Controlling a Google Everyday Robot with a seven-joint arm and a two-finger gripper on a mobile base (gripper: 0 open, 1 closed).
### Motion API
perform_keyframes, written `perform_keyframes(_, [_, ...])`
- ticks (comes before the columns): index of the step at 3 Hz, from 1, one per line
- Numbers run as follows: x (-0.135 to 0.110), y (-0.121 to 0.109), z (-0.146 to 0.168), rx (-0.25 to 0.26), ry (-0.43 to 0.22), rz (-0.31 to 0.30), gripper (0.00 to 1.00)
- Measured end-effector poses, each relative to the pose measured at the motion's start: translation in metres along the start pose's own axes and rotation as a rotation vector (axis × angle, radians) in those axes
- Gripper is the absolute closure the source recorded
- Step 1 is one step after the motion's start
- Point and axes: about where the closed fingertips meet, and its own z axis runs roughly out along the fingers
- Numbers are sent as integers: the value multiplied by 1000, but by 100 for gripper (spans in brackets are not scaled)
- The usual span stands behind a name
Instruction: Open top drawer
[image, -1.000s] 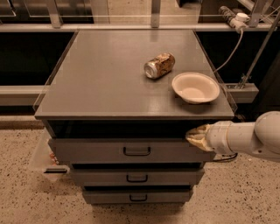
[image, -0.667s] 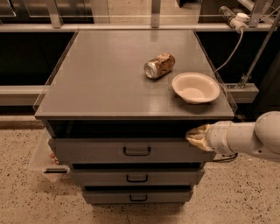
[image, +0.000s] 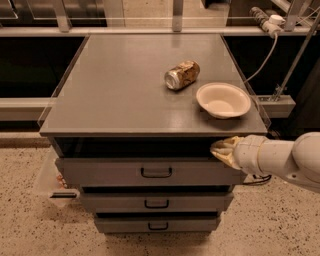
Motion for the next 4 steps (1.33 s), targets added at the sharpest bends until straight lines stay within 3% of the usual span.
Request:
perform_keyframes(1, [1,1,2,0,2,1,100])
perform_keyframes(3, [27,4,22,9,80,19,100])
perform_keyframes(4, [27,4,22,9,80,19,100])
